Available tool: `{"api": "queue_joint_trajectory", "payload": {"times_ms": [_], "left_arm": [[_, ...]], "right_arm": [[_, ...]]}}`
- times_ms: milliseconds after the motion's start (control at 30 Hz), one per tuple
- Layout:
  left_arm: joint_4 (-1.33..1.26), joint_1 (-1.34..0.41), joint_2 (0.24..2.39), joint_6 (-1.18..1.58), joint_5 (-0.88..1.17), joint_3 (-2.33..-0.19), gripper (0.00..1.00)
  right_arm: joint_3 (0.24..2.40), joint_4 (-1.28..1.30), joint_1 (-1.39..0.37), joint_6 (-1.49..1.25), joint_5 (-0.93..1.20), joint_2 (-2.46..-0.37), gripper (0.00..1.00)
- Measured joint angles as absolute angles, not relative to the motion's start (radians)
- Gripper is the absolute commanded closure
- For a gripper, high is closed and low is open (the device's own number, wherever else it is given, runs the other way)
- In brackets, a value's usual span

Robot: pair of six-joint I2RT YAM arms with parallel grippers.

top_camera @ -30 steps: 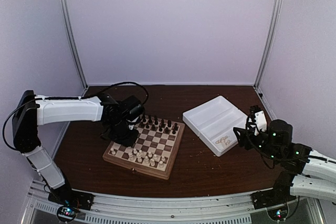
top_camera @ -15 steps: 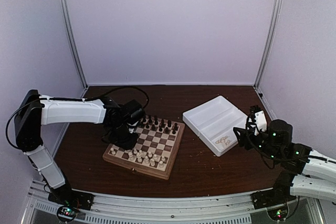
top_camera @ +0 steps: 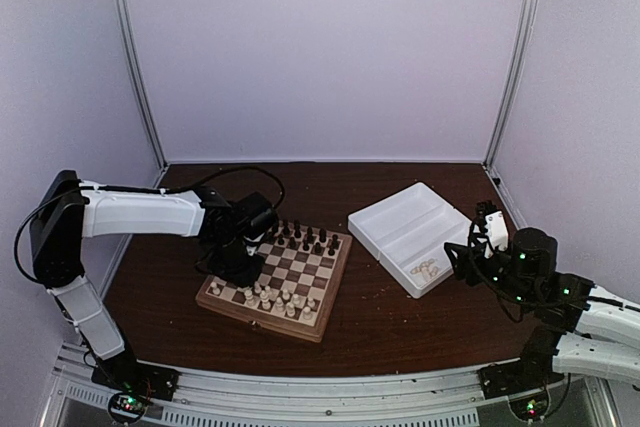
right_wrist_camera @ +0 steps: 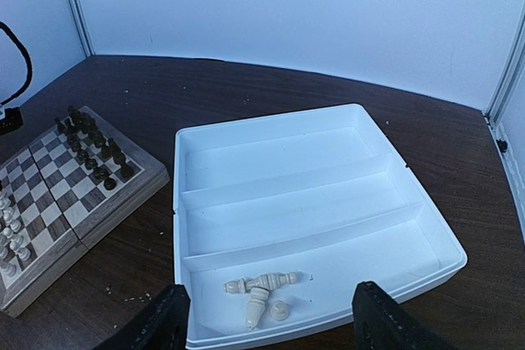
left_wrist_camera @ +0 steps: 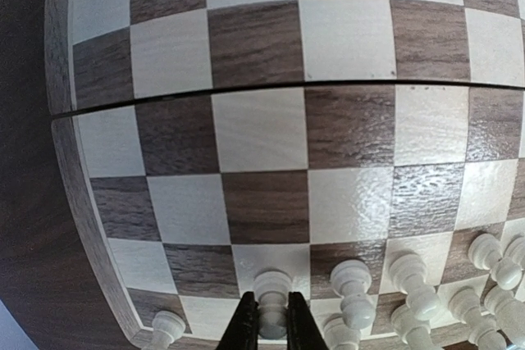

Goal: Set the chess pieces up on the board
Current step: Place the chess piece on the chessboard.

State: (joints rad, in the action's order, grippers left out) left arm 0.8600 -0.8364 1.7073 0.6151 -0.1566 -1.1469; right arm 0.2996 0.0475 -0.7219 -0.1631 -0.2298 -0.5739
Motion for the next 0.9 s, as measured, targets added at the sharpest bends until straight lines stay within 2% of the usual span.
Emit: {"api": "queue_joint_trajectory", "payload": {"times_ms": [333,900], "left_arm": [[0.86,-0.836,1.709,0.619,-0.157,-1.145,0.79],[0.871,-0.836,1.713,0.619,-0.166,-1.161,0.75]], "right_arm": [[0.3,0.047,-0.722,-0.163,-0.23,-0.574,0.28],[0.3,0.046,-0.722,-0.163,-0.23,-0.576,0.28]]}}
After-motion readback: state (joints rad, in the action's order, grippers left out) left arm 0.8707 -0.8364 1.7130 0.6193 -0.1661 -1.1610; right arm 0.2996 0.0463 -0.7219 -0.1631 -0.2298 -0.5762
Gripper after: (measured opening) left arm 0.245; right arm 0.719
